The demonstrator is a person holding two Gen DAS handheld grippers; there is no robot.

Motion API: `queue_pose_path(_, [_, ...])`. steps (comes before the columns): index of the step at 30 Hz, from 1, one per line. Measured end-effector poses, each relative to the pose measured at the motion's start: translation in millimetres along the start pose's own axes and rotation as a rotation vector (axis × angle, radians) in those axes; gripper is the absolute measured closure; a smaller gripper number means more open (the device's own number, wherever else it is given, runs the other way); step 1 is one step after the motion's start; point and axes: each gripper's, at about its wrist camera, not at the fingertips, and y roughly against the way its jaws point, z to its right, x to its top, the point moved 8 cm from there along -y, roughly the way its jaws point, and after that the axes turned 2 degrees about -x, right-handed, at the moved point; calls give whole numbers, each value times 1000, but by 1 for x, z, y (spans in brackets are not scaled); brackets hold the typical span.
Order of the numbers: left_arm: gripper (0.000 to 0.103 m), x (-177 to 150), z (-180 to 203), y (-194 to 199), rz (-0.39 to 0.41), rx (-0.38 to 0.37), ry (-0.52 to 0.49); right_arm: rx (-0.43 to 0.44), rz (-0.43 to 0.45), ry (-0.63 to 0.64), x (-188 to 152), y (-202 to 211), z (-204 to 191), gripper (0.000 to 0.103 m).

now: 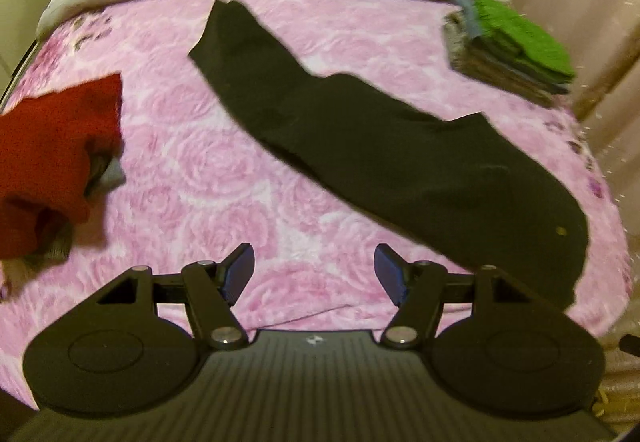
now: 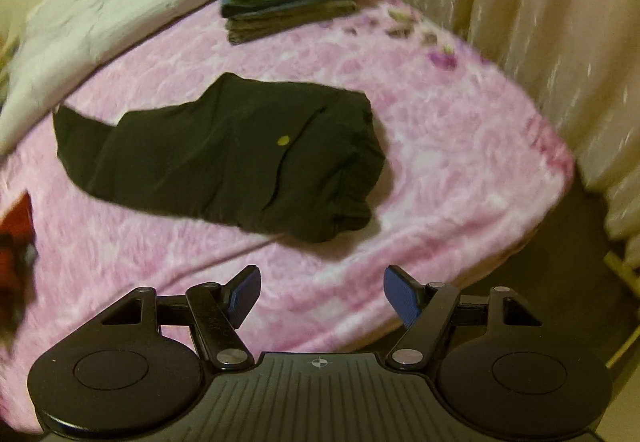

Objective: Fold clothes
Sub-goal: 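Grasp the pants waistband with the right tool while the left tool grasps a leg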

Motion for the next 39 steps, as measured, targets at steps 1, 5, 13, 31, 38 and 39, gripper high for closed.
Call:
queue_pose_path(1, [40,0,-1,-6,-8,4,14,29,-12,-46,3,-7,4,32])
queue_pose_path(5, [40,2,-3,-24,-20,-5,31,186,-58,-318,9,-33,18,32])
queue_pose_path(13, [40,30,-15,-92,-31,-63,56,385,-57,-879,-3,-103,43,32])
queue_pose_path(31, [79,89,-58,-248,-73,-229,400,382,202,-1062,7,-148,44,64])
queue_pose_path(38, [93,151,-35,-185,100,-337,281,390,333,-881,119,-120,41,94])
queue_pose_path(39, [94,171,-25,-174,139,-361,237,390,356,-850,139,-115,41,94])
